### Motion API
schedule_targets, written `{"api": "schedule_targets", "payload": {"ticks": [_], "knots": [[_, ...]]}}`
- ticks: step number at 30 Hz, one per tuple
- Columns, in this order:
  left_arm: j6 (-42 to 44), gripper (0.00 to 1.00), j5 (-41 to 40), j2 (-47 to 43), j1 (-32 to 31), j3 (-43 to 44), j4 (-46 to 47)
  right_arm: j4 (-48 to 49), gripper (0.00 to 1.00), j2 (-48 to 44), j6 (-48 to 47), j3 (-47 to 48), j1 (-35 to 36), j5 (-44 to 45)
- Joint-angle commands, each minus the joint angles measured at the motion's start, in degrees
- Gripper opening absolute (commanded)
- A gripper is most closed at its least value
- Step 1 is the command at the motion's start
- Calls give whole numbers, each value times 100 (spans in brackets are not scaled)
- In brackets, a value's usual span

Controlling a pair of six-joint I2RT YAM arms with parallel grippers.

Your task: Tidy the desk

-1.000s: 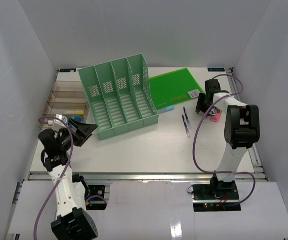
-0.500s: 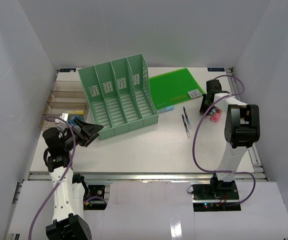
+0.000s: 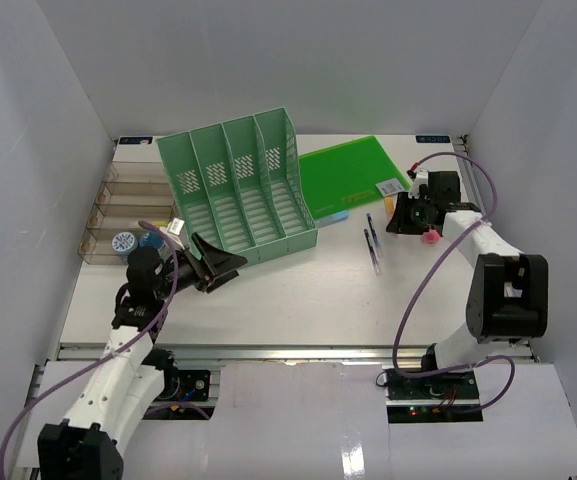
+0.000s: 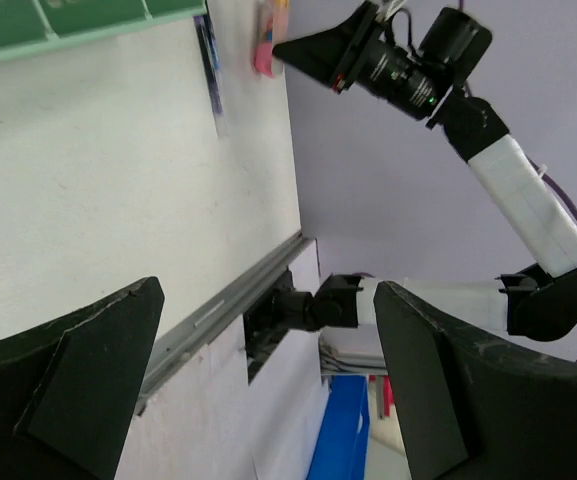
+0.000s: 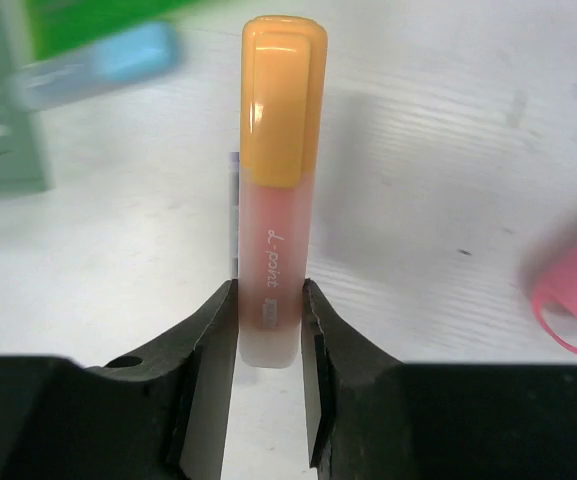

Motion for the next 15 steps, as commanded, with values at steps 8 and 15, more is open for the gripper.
{"api": "schedule_targets", "payload": {"ticks": [8,15], "knots": [[-408,94,-2855,2393,-3076,997,2206,-410,8,-1727,-2398,-684,472,-3561],[-162,91,-3706,4199,-3931,2396,2635,-491,8,-2094,-2374,-843,691,-3767]]}}
